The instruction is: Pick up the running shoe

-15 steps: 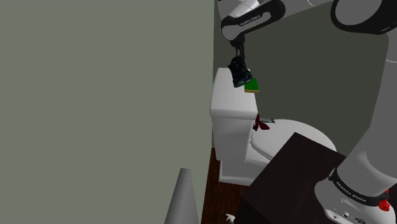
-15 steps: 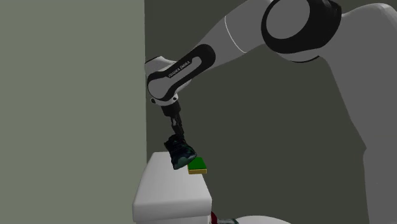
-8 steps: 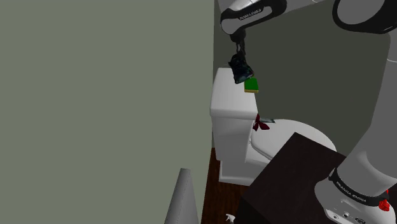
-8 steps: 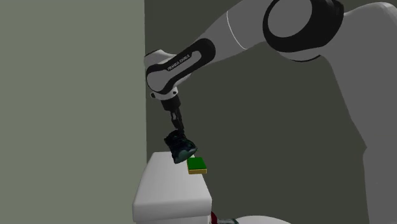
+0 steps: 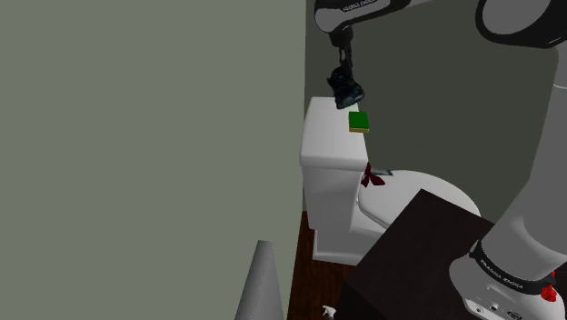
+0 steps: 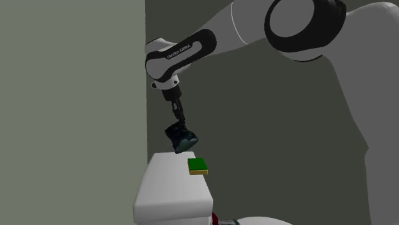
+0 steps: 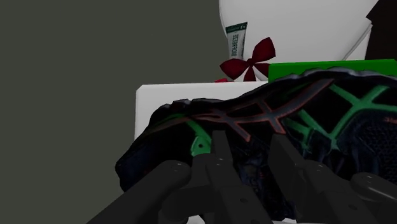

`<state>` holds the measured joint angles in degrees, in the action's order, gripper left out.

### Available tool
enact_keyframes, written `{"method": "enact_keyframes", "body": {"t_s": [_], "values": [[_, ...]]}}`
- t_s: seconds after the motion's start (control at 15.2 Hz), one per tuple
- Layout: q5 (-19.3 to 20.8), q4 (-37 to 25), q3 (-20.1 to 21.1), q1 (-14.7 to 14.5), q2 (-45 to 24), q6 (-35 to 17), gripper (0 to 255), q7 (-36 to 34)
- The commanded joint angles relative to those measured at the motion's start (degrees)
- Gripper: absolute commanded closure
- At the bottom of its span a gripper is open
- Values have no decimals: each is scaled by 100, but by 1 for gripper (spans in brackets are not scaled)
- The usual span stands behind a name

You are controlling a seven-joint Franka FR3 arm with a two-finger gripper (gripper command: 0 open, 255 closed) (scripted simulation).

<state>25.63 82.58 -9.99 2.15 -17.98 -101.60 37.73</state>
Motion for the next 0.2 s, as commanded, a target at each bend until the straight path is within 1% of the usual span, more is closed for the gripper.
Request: {"method": "enact_keyframes", "body": {"t_s": [0.0,0.13], "values": [[-13,-180,0,-4,-13,137,255,62],[-14,-192,0,-4,-13,148,255,67]]}}
